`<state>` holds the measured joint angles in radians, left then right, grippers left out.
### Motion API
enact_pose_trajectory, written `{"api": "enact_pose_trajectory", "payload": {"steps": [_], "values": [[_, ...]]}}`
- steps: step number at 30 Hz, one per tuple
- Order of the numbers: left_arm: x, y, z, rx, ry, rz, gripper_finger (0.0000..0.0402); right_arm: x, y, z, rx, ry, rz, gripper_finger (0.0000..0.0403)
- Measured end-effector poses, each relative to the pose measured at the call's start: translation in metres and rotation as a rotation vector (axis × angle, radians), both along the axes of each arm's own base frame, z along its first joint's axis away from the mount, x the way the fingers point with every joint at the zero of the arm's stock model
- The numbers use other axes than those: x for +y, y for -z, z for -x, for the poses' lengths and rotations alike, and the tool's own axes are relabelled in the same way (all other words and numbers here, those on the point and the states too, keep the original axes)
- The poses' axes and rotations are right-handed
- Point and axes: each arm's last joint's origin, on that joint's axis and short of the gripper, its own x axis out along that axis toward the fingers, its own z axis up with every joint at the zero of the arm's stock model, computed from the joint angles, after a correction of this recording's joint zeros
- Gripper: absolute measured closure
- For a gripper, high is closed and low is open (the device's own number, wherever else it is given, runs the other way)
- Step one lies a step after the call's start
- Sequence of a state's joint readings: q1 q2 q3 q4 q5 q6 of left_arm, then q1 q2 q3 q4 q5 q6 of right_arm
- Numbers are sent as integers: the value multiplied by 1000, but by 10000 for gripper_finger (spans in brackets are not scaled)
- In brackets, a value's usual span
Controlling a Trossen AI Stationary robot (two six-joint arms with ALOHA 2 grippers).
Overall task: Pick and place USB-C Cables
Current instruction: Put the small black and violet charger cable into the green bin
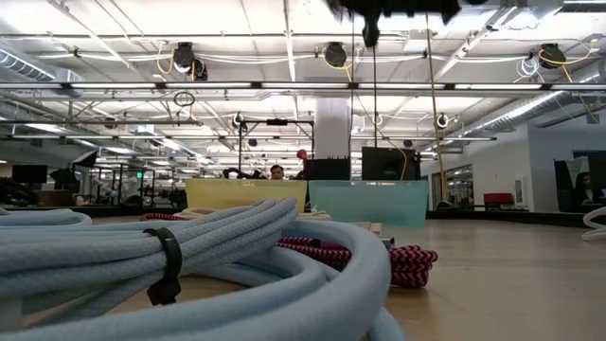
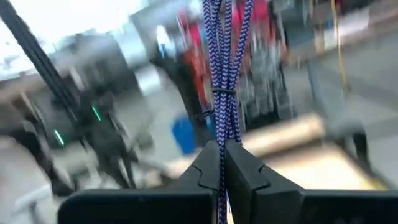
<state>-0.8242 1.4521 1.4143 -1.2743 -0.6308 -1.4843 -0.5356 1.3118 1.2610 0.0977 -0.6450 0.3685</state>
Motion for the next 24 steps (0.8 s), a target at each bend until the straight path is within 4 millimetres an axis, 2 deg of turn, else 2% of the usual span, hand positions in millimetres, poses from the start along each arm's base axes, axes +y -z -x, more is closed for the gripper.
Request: {"api": "enact_pose_trajectory", "payload": {"steps": [2, 4, 7, 9, 13, 15, 17, 20, 24], "values": [[0, 0, 0, -5, -19, 13, 334, -16, 21, 8, 171, 40, -30, 402], [0, 0, 0, -10, -36, 26, 335, -25, 44, 21, 400, 154, -26, 402], [1, 0, 0, -12, -53, 34, 335, -26, 70, 41, 782, 403, -3, 402], [3, 0, -2, -10, -64, 33, 334, -24, 77, 48, 915, 556, -36, 402], [9, 0, -7, -5, -77, 20, 335, -7, 69, 50, 896, 710, -146, 402], [11, 0, -9, -2, -79, 13, 335, 4, 69, 45, 866, 777, -284, 402], [13, 0, -10, 2, -76, 6, 335, 19, 72, 36, 867, 836, -346, 402], [15, 0, -12, 6, -77, 0, 335, 41, 82, 16, 876, 879, -339, 402], [15, 0, -12, 13, -58, -15, 335, 59, 107, -9, 946, 915, -320, 402]]}}
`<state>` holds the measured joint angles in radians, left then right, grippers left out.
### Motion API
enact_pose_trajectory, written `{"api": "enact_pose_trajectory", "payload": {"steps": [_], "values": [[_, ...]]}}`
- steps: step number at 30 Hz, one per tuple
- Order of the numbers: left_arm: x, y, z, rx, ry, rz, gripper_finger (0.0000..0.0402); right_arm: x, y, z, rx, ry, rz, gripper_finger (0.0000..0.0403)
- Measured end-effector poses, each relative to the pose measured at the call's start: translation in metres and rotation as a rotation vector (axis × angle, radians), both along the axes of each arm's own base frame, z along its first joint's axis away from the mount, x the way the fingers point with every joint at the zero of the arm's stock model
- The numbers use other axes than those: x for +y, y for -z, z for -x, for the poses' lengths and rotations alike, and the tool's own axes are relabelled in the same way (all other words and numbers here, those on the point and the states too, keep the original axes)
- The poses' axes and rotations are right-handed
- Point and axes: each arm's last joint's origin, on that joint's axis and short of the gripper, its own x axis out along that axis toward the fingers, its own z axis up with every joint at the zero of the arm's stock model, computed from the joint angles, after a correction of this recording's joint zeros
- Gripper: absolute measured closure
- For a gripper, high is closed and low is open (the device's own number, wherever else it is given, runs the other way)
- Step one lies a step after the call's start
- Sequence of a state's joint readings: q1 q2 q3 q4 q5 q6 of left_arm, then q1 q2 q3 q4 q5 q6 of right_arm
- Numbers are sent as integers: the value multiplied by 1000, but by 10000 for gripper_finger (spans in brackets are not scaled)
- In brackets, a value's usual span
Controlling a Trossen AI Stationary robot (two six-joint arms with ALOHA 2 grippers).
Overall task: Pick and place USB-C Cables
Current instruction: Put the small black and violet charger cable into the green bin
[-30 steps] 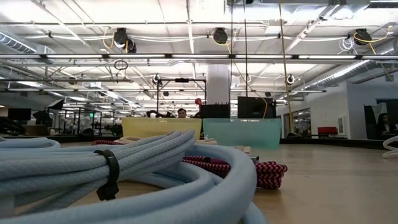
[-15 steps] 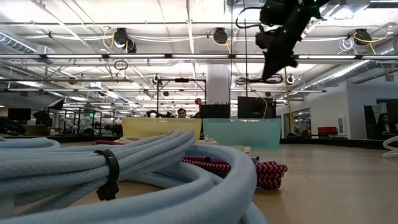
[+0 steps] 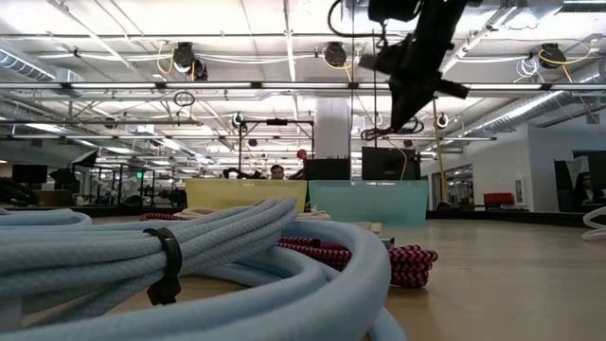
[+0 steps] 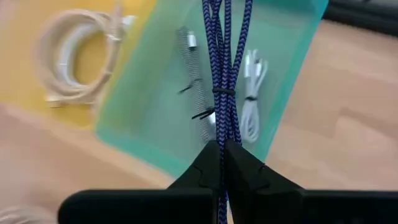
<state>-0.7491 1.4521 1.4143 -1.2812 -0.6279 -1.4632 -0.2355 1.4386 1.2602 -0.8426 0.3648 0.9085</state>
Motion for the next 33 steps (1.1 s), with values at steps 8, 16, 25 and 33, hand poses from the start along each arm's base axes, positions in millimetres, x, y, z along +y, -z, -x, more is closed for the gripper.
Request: {"api": "enact_pose_trajectory", "payload": {"steps": [8, 16, 25, 33], "values": [[-4, 0, 3, 0, 34, -4, 334, 5, 34, -43, -69, 47, 18, 403], [-14, -1, 6, -29, 65, 24, 335, 0, 61, -66, -116, 84, -15, 403], [-18, -1, 9, -42, 68, 43, 335, -3, 84, -80, -94, 65, -9, 403], [-19, -1, 10, -47, 58, 55, 335, -11, 91, -84, -96, 54, 9, 403]]}}
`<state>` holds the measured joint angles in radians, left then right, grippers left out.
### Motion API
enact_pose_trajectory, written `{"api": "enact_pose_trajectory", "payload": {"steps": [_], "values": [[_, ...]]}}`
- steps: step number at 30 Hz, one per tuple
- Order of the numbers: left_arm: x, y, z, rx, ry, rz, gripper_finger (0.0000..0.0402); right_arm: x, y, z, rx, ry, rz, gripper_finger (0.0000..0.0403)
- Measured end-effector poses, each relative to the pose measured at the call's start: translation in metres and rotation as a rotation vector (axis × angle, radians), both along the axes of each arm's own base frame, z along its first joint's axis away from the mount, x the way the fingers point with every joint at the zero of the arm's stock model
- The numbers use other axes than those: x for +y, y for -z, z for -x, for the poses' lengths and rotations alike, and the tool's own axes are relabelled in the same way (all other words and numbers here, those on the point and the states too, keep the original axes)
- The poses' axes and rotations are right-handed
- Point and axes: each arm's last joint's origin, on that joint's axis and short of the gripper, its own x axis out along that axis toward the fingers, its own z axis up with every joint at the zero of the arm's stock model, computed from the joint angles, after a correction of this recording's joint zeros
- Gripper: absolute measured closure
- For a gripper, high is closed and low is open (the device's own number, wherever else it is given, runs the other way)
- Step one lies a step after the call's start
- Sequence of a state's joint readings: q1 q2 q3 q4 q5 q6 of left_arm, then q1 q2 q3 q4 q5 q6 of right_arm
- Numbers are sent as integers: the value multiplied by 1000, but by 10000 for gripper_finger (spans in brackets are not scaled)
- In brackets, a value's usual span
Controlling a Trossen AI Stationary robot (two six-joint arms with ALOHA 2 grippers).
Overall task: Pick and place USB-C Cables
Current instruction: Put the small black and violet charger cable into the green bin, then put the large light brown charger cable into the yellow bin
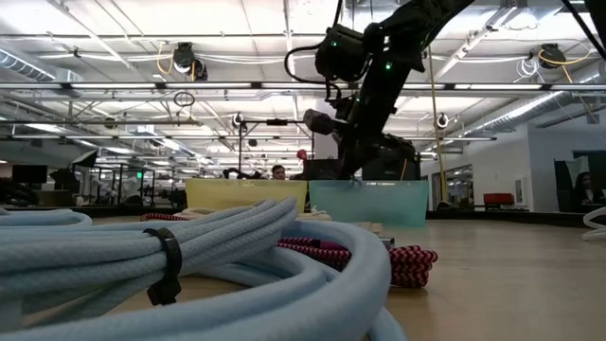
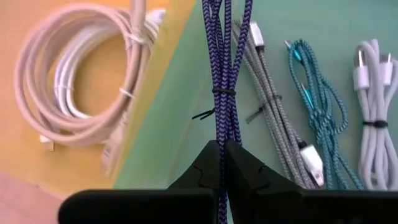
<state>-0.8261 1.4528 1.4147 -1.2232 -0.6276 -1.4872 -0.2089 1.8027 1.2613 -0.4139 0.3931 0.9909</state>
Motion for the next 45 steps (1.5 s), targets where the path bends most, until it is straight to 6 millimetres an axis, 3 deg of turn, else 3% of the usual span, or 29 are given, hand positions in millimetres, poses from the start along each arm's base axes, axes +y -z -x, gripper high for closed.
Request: {"api": "enact_pose_trajectory", "payload": {"steps": [8, 18, 22, 26, 28, 31, 35, 39, 45], "values": [[0, 0, 0, 7, 2, 4, 335, -14, 7, -4, -20, -40, -44, 380], [0, 0, 0, 11, 2, 6, 335, -15, 0, -12, -124, -84, -21, 257], [1, 0, -1, -7, -8, -10, 335, -12, -35, -12, -311, -154, -14, 215], [7, -2, -10, -43, -23, -43, 335, -1, -105, -4, -682, -394, 13, 188], [11, -3, -17, -52, -5, -58, 335, 11, -147, 9, -900, -561, 13, 182], [17, -5, -28, -59, 37, -67, 335, 45, -204, 41, -1170, -781, 59, 180], [25, -7, -42, -60, 100, -70, 335, 97, -253, 91, -1341, -954, 225, 179], [34, -8, -52, -49, 143, -69, 335, 143, -264, 124, -1296, -1020, 375, 179], [43, -7, -58, -9, 191, -65, 335, 205, -235, 133, -899, -1092, 574, 179]]}}
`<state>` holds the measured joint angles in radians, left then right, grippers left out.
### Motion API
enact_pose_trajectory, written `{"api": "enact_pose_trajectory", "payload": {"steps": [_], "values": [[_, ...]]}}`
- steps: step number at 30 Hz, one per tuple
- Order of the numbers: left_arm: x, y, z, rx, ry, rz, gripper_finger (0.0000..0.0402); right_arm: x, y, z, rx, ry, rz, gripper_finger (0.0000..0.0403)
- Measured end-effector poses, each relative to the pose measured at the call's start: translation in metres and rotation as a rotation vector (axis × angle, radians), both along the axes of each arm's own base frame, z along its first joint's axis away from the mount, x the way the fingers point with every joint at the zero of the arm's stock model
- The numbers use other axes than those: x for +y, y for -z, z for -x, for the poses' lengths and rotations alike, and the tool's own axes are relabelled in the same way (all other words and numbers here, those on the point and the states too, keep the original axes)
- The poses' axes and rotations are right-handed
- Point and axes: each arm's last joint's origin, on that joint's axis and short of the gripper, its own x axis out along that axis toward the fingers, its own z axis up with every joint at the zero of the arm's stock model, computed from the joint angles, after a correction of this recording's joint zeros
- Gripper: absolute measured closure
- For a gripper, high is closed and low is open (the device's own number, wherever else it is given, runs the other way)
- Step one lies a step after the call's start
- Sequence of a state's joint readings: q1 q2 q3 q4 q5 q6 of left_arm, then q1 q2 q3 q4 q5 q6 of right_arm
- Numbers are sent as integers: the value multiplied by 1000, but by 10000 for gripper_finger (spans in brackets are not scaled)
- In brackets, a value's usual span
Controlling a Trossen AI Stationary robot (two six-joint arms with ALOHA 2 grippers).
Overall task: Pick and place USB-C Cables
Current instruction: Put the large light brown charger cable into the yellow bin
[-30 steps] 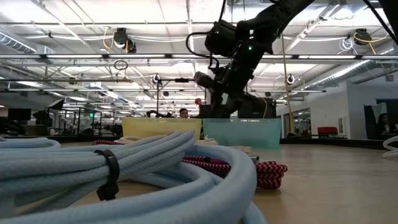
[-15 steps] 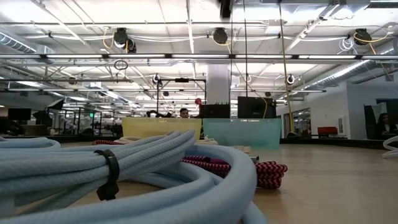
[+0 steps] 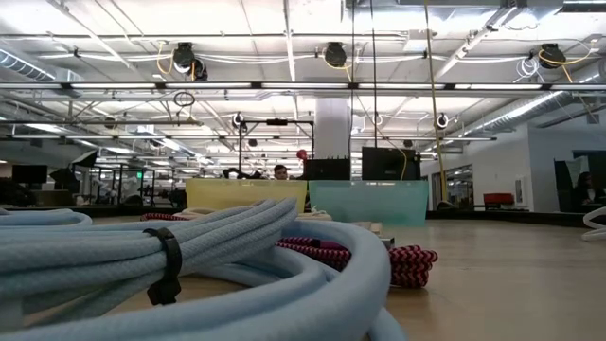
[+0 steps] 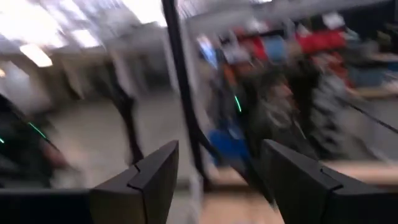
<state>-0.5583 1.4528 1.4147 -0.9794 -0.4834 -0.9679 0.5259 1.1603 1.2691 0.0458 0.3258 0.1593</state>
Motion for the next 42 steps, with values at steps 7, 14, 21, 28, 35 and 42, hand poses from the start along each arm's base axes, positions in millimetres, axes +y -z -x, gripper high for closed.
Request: {"api": "enact_pose_trajectory", "payload": {"steps": [7, 14, 21, 28, 35, 42], "values": [[3, 2, 1, 35, -9, 19, 335, 22, 21, -19, 438, 106, 234, 179], [19, 19, 3, 183, -160, 138, 334, 29, 38, -44, 828, 136, 422, 179], [31, 61, -14, 479, 212, 39, 266, 31, 57, -52, 979, 194, 421, 179], [42, 110, -49, 650, 397, -218, 174, 32, 58, -51, 993, 210, 419, 179], [75, 161, -100, 525, -3, -25, 130, 35, 57, -49, 962, 294, 380, 179], [92, 178, -118, 479, -26, 115, 146, 38, 57, -47, 958, 297, 374, 179]]}}
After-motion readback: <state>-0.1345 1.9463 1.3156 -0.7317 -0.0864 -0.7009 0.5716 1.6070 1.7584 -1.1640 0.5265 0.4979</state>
